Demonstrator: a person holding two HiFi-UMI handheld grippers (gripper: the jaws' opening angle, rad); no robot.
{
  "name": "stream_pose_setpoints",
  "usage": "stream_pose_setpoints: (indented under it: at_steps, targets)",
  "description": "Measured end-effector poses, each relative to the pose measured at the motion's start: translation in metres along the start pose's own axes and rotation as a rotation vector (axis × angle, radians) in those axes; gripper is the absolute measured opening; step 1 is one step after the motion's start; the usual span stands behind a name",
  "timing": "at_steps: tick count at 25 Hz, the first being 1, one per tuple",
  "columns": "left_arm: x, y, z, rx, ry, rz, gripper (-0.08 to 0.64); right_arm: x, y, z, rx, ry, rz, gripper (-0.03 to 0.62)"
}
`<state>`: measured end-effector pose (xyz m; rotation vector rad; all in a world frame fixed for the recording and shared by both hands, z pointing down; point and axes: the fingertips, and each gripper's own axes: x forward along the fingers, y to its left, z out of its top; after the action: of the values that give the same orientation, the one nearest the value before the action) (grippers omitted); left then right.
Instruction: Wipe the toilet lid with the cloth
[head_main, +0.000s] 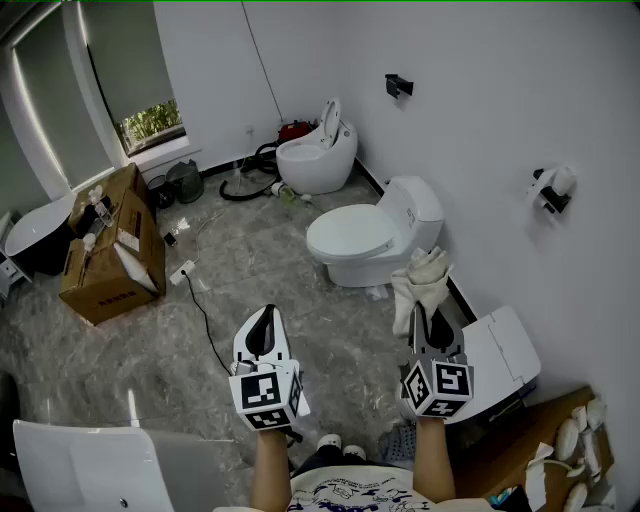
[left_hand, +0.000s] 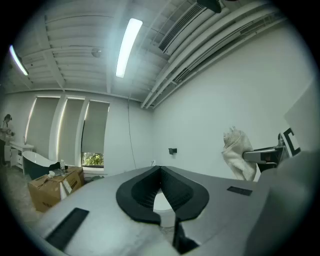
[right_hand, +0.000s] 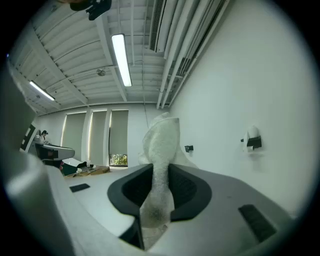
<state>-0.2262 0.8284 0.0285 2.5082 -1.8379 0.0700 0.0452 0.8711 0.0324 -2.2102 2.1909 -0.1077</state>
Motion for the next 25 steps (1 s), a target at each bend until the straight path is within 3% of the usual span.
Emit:
stream_pose_setpoints:
  at_steps: [13,25]
  targets:
    - [0.006,0.015,-0.004,-0.005,-0.003,0.001,0.003,0.012,0.013,-0.006,-0.015,0.007,0.004,0.083]
    - [0.036,0.055,-0.014,0.013,0.001,-0.013,0.003,0.042,0.031,-0.021,-0.022,0.008,-0.039,0.084]
